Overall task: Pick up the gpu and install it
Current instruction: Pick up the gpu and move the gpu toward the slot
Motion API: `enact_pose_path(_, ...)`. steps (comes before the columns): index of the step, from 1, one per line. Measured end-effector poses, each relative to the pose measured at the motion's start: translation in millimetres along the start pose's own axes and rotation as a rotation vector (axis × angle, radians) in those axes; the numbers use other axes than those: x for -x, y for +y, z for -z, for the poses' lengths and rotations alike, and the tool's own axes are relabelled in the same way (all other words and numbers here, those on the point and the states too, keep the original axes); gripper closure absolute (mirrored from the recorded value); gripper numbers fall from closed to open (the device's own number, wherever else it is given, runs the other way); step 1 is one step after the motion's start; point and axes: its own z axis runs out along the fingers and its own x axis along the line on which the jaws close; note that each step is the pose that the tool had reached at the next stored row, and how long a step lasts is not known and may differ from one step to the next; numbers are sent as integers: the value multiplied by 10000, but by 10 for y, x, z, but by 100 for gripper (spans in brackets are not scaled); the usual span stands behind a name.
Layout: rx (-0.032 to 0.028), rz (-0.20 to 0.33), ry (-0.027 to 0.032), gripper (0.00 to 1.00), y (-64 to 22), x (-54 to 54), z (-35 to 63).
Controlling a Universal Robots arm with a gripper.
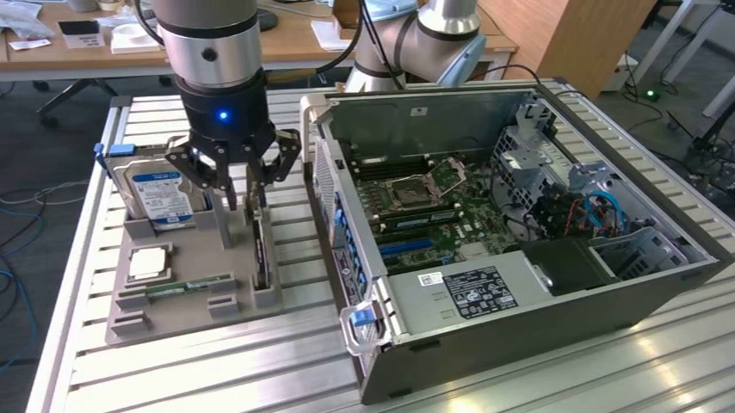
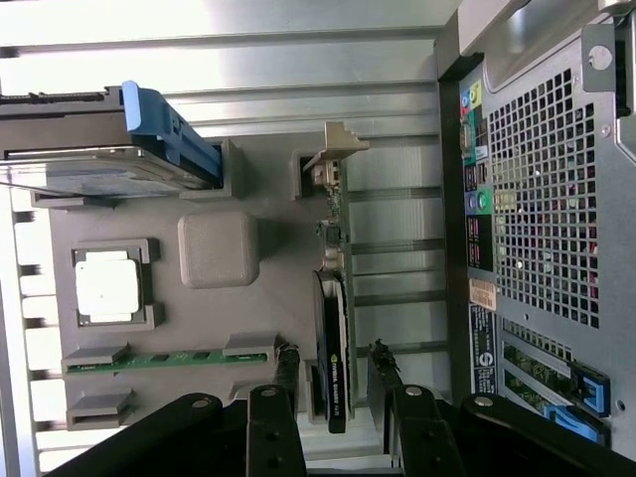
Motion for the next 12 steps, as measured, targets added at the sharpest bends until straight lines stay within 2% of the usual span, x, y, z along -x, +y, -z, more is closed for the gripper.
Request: enact_pose_path(12, -1, 0, 2, 58, -1, 7, -27)
